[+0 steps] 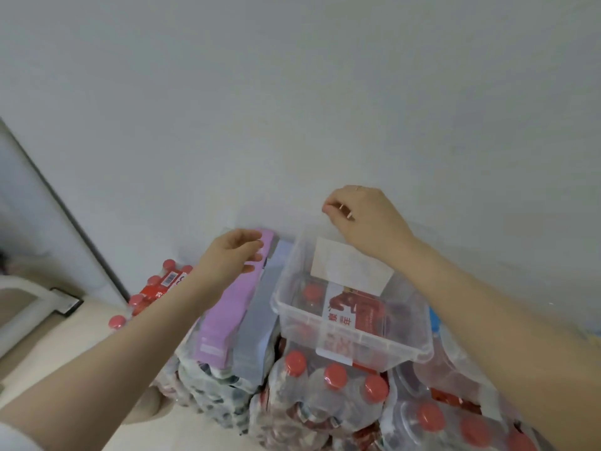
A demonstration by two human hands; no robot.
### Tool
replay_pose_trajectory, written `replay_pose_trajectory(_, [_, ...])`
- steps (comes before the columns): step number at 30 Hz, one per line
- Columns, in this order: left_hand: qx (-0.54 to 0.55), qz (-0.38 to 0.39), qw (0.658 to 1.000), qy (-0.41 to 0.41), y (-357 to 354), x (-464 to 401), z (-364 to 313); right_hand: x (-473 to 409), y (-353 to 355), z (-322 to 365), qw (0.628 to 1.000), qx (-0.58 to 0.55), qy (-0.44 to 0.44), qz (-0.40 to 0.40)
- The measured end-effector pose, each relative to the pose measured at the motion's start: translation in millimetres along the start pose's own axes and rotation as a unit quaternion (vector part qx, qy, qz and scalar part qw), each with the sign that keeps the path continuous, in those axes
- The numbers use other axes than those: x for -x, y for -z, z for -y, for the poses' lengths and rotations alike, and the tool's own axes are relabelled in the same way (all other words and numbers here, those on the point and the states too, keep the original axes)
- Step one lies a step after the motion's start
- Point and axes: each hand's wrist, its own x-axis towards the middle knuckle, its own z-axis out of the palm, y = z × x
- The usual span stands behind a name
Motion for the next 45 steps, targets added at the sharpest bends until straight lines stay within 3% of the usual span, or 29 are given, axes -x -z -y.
replay_pose_trajectory(3, [-0.014, -0.022, 1.0, -0.009, 36, -6, 2, -18, -4, 56, 0.997, -0.081, 0.005, 0.014])
replay_pose_trajectory(8, [-0.053, -0.04, 0.998, -0.015, 93, -34, 18, -66, -50, 132, 0.976, -0.198, -0.075, 0.056])
replay_pose_trajectory(12, [-0.131, 0.017, 0.991, 0.004, 119, -58, 46, -87, -129, 139, 0.965, -0.139, -0.212, 0.062])
replay_pose_trajectory(14, [-0.171, 0.054, 0.984, 0.025, 128, -69, 60, -82, -167, 125, 0.94, -0.098, -0.311, 0.103])
replay_pose_trajectory(17, [-0.174, 0.106, 0.977, 0.061, 131, -84, 75, -67, -205, 110, 0.903, -0.092, -0.408, 0.096])
replay_pose_trajectory(20, [-0.106, 0.142, 0.979, 0.1, 125, -92, 77, -61, -222, 111, 0.906, -0.048, -0.413, 0.074])
replay_pose_trajectory(24, [-0.054, 0.161, 0.976, 0.138, 114, -103, 76, -52, -227, 119, 0.91, 0.031, -0.399, 0.109])
replay_pose_trajectory(28, [0.0, 0.181, 0.981, 0.075, 110, -104, 62, -51, -216, 123, 0.914, -0.022, -0.404, 0.032])
replay_pose_trajectory(29, [0.011, 0.196, 0.98, 0.036, 114, -101, 56, -51, -210, 124, 0.9, -0.108, -0.422, -0.014])
replay_pose_trajectory(30, [0.026, 0.219, 0.975, -0.004, 119, -98, 50, -50, -203, 127, 0.861, -0.233, -0.449, -0.054])
replay_pose_trajectory(33, [0.024, 0.296, 0.947, -0.124, 139, -84, 32, -49, -180, 130, 0.685, -0.537, -0.484, -0.093])
replay_pose_trajectory(35, [0.002, 0.348, 0.923, -0.166, 150, -72, 25, -50, -169, 130, 0.616, -0.626, -0.47, -0.09])
replay_pose_trajectory(41, [-0.137, 0.43, 0.856, -0.254, 163, -39, 27, -47, -127, 153, 0.55, -0.685, -0.43, -0.209])
replay_pose_trajectory(43, [-0.145, 0.446, 0.846, -0.252, 166, -29, 26, -41, -111, 161, 0.576, -0.684, -0.38, -0.238])
replay_pose_trajectory(45, [-0.107, 0.445, 0.861, -0.222, 167, -17, 25, -34, -96, 179, 0.626, -0.667, -0.314, -0.254])
